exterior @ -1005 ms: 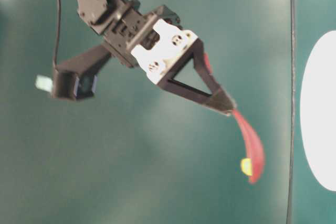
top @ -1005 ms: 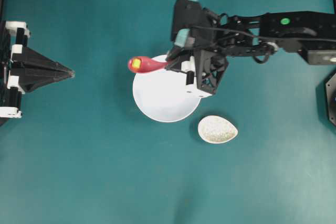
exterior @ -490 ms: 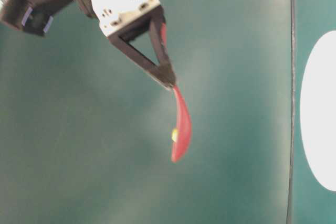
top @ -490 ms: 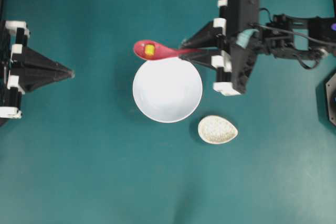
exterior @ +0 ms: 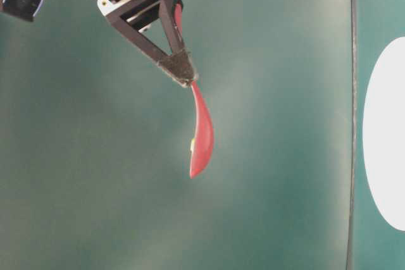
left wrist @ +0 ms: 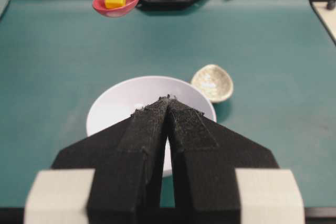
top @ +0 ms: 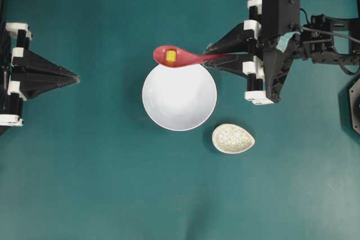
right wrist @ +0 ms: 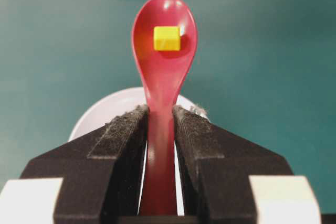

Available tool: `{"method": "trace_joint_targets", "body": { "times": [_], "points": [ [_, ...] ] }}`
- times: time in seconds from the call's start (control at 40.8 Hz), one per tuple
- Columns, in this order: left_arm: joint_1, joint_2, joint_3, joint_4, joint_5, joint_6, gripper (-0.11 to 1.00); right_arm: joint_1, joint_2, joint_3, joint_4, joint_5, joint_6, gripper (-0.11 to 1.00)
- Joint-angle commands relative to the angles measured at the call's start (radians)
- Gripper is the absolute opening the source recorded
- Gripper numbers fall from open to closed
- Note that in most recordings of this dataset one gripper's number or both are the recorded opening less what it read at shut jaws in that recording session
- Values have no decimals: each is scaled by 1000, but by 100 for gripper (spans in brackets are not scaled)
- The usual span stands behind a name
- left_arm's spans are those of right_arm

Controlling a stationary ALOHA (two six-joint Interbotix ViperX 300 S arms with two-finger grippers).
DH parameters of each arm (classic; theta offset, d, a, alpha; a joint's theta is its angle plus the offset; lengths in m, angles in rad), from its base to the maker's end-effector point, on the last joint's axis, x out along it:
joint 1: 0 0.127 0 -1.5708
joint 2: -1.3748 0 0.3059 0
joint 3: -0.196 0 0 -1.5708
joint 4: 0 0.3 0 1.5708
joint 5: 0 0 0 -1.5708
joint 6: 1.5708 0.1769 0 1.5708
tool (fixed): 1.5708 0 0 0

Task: Scoop the yellow hexagonal prism block from the bowl with a spoon using the right arm.
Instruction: 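Lift the spoon with the block up and out of the bowl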

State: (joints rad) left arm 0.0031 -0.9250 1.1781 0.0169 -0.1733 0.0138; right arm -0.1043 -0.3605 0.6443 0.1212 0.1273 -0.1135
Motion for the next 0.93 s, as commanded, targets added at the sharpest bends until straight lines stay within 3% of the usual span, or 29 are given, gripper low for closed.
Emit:
{"method": "trace_joint_targets", "body": {
  "times": [0.0, 0.907],
  "points": [
    [2, 5, -23, 3, -11, 2, -1, 5, -15, -12, 0, -5, 2, 22],
    [2, 54, -9, 3, -40, 2, -1, 3, -17, -20, 0, -11, -5, 22]
  ]
}}
